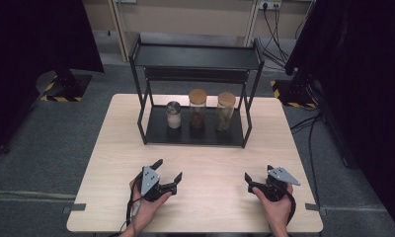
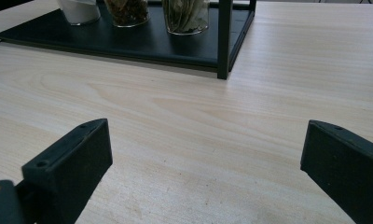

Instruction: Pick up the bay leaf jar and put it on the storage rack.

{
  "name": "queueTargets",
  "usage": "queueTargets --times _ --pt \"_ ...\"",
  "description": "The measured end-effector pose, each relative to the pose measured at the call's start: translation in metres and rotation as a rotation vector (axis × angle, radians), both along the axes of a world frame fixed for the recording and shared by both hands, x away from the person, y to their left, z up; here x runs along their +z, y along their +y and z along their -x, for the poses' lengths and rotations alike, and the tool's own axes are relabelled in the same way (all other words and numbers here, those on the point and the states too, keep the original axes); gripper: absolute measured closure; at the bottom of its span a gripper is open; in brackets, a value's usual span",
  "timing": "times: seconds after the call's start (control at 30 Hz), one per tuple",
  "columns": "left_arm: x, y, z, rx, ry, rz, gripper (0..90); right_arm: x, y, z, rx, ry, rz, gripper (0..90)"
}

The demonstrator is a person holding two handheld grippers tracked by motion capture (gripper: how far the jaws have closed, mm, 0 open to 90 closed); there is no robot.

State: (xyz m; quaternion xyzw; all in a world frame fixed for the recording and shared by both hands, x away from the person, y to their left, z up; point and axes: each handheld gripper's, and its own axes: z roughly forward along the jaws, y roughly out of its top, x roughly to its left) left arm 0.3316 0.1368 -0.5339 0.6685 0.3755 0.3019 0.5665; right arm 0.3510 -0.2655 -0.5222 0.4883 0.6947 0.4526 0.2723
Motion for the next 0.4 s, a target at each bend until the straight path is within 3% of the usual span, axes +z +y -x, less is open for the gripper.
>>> queueTargets --times 0.4 --pt "0.0001 0.0004 -0.0005 -0.011 0.005 0.001 12.8 0.0000 -0.0008 -0.0003 -0.004 0.003 -0.007 2.4"
